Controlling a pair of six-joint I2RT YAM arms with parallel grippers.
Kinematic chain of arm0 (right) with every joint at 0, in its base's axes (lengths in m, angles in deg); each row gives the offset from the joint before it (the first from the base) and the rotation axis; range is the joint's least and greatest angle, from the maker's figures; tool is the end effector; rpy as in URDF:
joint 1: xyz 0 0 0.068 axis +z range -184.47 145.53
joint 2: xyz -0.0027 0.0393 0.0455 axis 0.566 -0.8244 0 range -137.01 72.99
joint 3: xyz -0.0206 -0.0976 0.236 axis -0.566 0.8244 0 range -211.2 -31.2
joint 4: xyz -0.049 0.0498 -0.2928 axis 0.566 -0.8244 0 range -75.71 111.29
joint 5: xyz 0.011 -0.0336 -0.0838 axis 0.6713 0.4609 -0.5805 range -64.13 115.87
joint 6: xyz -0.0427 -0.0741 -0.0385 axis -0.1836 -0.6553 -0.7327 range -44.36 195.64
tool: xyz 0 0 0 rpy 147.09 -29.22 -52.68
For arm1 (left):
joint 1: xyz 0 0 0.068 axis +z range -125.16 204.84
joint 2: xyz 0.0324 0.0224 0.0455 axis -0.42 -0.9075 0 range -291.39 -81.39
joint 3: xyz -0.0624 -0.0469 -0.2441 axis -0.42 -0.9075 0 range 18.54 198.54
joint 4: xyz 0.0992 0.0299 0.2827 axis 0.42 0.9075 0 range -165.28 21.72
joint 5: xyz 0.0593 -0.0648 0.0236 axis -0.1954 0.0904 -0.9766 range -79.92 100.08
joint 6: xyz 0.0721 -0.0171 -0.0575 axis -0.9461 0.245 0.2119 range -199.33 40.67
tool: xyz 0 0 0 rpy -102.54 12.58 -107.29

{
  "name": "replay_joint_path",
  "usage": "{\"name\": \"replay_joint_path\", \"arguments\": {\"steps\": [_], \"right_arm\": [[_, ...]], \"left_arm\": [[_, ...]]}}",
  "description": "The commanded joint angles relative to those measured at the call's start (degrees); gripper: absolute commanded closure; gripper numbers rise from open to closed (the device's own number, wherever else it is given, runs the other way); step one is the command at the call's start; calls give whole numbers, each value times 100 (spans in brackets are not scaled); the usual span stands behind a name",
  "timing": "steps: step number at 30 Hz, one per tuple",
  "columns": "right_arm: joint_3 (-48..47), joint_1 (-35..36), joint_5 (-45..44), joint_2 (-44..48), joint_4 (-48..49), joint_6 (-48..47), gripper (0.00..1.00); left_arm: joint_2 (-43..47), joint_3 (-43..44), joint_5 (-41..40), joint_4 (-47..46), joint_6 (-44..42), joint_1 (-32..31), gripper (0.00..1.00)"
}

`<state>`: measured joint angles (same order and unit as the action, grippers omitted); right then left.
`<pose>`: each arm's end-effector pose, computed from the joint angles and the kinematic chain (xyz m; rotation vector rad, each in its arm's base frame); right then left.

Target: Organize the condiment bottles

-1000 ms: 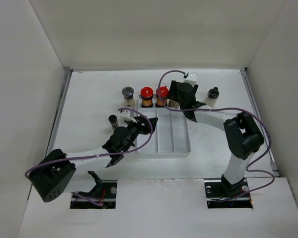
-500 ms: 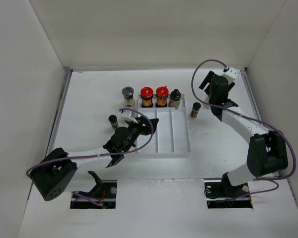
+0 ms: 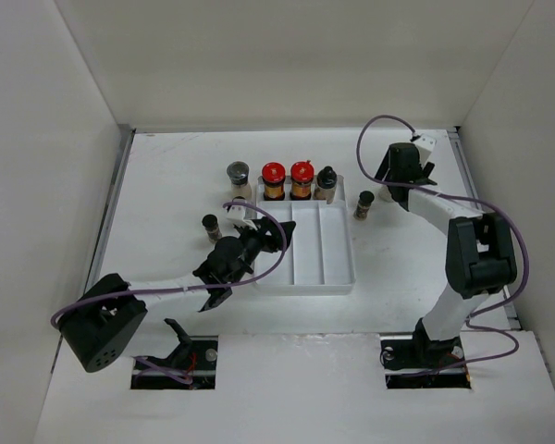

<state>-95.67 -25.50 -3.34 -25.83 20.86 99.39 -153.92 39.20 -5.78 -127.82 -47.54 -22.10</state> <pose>0.4509 0.0294 0.1607 0.5486 2.0262 -0.2136 0.2393 -0.2221 0.1622 -0.0128 1.6258 -0.8597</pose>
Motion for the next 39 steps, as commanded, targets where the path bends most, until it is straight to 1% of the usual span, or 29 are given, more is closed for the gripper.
{"name": "replay_joint_path", "arguments": {"steps": [1,3,6,8,9,13,17,21,25,29,33,36,39], "right_arm": [[-277,-58,153,-58,341,-72,18],[-277,-58,135,-110,508,-107,23],[-312,-102,126,-172,587,-125,37],[-225,-102,109,-41,675,-125,46],[-120,-85,91,99,771,-133,48],[320,-50,-154,933,1342,-396,49],[444,284,-401,1839,1440,-923,50],[549,872,-489,2490,1396,-1267,52],[742,1733,-340,2895,1343,-1171,52],[953,2621,-234,2948,1396,-987,52],[1076,3351,-41,2633,1545,-705,52],[1121,3659,56,2220,1826,-608,52],[1042,3817,12,1851,1941,-599,51]], "left_arm": [[-24,34,48,-389,73,5,33],[-50,34,48,-389,82,5,33],[-42,34,48,-389,82,14,33],[-33,25,48,-389,82,22,33],[-33,25,39,-389,82,23,33],[-42,25,48,-389,82,23,33],[-24,16,39,-389,73,23,33],[11,-1,21,-398,55,31,33],[90,-36,-14,-407,38,58,33],[257,-115,-101,-407,20,119,34],[424,-186,-216,-363,20,207,34],[529,-247,-269,-337,46,312,34],[591,-291,-278,-328,82,418,34]]}}
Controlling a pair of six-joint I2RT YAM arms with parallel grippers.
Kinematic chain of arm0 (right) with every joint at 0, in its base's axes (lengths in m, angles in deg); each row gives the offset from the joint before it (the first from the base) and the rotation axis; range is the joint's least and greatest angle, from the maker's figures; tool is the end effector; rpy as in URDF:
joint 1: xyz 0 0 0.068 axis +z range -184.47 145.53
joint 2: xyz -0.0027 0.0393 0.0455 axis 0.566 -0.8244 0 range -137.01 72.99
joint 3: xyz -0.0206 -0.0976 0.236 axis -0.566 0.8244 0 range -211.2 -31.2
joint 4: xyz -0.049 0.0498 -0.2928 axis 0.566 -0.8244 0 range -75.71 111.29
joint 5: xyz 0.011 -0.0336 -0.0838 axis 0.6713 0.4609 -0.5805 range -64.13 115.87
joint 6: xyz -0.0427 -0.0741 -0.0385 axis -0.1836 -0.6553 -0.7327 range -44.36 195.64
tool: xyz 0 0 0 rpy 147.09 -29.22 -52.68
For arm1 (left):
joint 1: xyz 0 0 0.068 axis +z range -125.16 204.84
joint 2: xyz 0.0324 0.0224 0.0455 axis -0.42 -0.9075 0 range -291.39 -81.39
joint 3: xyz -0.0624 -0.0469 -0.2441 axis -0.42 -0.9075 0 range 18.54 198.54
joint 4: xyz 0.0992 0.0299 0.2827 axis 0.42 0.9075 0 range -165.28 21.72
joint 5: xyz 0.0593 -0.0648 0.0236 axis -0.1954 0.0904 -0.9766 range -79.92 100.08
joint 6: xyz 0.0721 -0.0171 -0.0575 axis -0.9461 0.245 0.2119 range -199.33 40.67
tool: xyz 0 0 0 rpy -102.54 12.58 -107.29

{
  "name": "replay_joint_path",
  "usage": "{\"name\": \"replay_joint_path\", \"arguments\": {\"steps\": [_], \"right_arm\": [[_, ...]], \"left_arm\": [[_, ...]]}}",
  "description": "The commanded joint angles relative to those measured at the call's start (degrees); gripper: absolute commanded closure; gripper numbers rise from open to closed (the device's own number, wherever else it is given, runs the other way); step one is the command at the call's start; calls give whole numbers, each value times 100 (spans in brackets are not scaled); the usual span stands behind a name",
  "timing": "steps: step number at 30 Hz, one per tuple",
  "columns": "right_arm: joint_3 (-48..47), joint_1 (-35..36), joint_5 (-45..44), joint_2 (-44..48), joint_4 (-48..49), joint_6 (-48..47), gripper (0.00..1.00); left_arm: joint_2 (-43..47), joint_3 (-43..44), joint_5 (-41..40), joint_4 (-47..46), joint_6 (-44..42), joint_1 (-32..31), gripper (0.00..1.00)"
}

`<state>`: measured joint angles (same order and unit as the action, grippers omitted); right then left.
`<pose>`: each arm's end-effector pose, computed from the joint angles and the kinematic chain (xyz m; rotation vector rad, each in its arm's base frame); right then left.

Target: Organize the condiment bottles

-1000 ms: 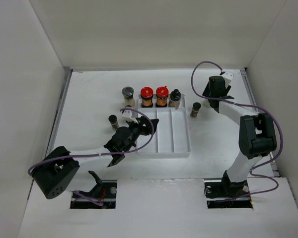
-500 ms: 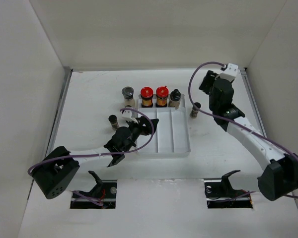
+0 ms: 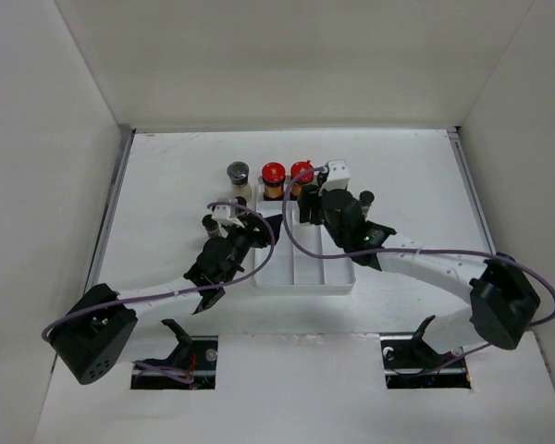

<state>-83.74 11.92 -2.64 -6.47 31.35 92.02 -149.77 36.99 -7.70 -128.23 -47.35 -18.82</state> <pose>0.3050 0.2616 0.2367 -0.1390 1.8341 0.3064 0.2451 -0.1981 0.1702 -0.0970 1.5743 -0.8136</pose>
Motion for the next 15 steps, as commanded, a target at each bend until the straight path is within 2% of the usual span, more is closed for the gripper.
{"name": "replay_joint_path", "arguments": {"steps": [1,10,15], "right_arm": [[-178,93,-67,-183,901,129,51],[-108,50,-453,-1044,1577,41,51],[-152,-29,-453,-1466,1937,14,47]], "left_arm": [[185,-79,-85,-286,71,99,34],[351,-62,-234,91,71,345,34],[369,9,-375,311,45,424,34]]}}
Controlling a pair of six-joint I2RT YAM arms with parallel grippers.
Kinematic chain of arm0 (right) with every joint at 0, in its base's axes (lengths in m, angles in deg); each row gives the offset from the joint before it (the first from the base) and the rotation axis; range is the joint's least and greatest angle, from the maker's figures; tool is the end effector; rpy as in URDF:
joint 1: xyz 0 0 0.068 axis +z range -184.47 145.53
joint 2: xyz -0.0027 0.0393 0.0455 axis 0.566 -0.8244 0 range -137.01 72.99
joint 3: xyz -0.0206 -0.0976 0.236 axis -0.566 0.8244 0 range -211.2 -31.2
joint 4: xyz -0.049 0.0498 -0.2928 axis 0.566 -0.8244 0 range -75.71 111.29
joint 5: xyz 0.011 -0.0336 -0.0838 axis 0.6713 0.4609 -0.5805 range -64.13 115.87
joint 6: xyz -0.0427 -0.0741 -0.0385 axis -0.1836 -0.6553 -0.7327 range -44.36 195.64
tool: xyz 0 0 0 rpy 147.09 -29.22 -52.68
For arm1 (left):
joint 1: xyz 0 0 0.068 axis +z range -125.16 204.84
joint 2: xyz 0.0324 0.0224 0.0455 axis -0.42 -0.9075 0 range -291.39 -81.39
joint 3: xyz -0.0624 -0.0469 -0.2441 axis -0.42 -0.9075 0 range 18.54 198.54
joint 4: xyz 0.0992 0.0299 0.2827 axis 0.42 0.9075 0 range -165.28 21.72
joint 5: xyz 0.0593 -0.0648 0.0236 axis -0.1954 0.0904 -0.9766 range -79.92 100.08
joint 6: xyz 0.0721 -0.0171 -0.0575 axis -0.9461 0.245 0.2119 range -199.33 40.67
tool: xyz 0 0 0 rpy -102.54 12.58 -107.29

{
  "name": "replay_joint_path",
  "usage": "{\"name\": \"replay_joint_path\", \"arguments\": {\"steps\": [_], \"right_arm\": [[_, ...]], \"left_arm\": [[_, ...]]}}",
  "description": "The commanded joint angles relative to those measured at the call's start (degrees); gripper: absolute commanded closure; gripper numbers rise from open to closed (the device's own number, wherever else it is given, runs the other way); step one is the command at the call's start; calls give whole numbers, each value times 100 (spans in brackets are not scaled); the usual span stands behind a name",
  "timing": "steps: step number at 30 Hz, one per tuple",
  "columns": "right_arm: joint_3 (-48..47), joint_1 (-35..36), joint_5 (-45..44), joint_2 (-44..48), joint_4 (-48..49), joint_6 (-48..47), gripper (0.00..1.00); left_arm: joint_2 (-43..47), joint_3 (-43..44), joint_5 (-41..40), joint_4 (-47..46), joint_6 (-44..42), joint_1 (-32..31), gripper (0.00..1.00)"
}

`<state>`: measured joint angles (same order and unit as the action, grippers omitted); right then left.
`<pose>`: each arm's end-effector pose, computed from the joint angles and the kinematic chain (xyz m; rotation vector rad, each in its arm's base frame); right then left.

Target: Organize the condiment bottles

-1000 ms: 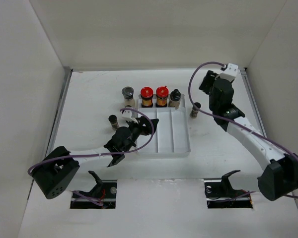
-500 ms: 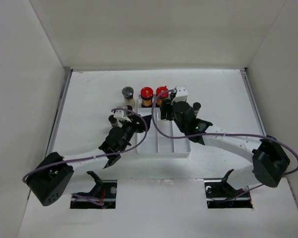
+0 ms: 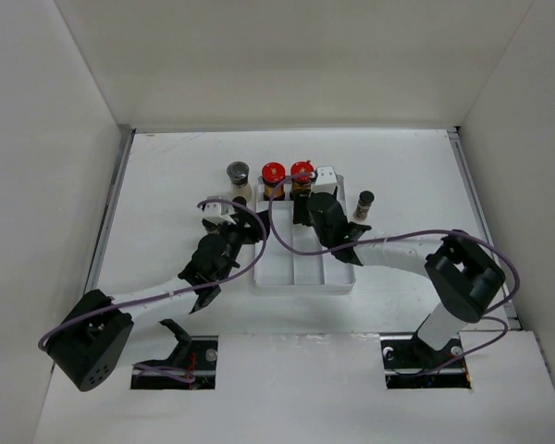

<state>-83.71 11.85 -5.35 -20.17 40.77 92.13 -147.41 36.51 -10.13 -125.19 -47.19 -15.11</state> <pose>0.3265 0.2784 0.1657 -0.1345 1.8859 0.2202 0.2560 -0.1763 0.1708 -0.1803 1.5754 -0.7232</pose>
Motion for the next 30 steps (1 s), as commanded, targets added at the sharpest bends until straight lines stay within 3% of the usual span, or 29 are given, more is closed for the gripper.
{"name": "replay_joint_path", "arguments": {"steps": [1,4,9,14,16,17,19,21,25,30], "right_arm": [[-189,-23,-200,-175,978,3,45],[-181,-23,-226,-237,969,73,38],[65,-14,-147,209,803,205,12],[495,-119,247,1422,460,284,6],[610,-198,441,1800,206,363,13],[663,-225,529,1958,48,424,25],[759,-234,652,2179,-207,513,59],[874,-234,688,2302,-375,557,77],[1137,-243,696,2391,-323,706,74],[1357,-278,784,2408,-51,811,53]], "left_arm": [[142,74,-176,60,20,61,34],[256,127,-317,271,12,114,34],[651,337,-826,1007,-41,149,31],[1204,689,-1634,2238,-146,53,29],[1319,891,-1924,2782,-260,105,30],[1346,987,-2065,3081,-270,149,30],[1294,1181,-2198,3609,-270,324,32],[1162,1339,-2137,3979,-200,587,32],[872,1813,-1602,4095,-243,975,32],[-145,2832,-1188,4015,-620,1142,26]]}}
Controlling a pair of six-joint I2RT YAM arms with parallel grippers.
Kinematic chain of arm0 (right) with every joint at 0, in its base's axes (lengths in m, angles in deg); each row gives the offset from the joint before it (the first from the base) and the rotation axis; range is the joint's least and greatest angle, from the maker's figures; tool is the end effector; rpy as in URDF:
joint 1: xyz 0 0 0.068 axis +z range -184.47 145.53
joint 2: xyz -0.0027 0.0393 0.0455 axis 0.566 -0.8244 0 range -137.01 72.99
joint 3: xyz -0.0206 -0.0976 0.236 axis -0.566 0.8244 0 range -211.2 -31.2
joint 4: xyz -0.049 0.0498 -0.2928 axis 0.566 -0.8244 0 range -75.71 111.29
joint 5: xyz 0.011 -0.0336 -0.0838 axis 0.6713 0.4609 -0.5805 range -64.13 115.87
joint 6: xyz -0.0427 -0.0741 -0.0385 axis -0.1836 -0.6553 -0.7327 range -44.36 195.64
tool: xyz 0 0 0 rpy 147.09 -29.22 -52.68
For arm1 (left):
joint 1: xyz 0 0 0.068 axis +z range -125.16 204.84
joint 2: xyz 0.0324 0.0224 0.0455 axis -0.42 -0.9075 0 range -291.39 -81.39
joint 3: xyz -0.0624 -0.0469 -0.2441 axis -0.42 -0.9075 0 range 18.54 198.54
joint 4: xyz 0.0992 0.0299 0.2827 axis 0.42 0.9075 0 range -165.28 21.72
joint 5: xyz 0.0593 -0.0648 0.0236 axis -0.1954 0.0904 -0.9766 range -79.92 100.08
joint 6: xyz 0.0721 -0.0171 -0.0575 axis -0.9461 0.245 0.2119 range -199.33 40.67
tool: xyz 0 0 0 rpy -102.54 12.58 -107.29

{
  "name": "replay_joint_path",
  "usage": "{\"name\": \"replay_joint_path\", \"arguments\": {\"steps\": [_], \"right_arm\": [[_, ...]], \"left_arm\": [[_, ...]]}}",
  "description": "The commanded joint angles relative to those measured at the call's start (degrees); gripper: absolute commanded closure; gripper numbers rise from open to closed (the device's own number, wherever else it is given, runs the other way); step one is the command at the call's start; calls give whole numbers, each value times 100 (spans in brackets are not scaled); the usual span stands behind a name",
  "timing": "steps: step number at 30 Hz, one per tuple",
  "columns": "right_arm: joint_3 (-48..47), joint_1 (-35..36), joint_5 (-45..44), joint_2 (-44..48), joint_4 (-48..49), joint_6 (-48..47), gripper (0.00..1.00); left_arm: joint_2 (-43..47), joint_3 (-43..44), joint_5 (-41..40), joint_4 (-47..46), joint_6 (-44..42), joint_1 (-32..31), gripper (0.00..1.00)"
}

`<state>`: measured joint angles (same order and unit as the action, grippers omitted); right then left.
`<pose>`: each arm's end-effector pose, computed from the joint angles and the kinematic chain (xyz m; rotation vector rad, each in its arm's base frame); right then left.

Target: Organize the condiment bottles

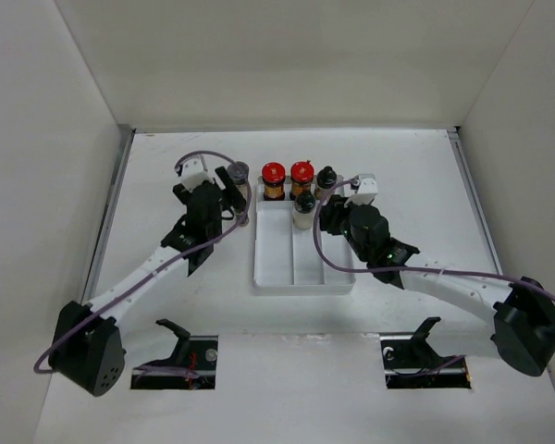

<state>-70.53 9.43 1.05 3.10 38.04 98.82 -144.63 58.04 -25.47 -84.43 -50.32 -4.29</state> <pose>0.2834 0.2234 0.2151 -0.0181 1.8113 0.4458 0.3156 -0.1195 0.2374 -0.4265 1.7283 -0.1648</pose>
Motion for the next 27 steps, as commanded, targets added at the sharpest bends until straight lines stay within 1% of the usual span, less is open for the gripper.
{"name": "replay_joint_path", "arguments": {"steps": [1,3,5,9,19,21,24,27], "right_arm": [[83,-44,170,89,284,187,46],[188,-105,205,89,398,231,36],[250,-140,205,124,443,266,31],[321,-193,258,204,548,301,28],[338,-229,364,248,557,319,23],[338,-229,364,239,575,328,21],[338,-229,372,230,583,328,19],[338,-229,372,230,583,328,18]], "left_arm": [[-722,907,391,-26,-413,95,25],[-1328,1356,513,44,-572,148,23],[-1856,1769,680,123,-686,218,23],[-2569,2429,822,483,-897,245,23],[-3422,3142,760,537,-1126,315,23],[-3580,3238,751,537,-1161,324,25],[-3800,3353,620,502,-1275,333,30],[-3967,3476,435,510,-1372,324,30]]}}
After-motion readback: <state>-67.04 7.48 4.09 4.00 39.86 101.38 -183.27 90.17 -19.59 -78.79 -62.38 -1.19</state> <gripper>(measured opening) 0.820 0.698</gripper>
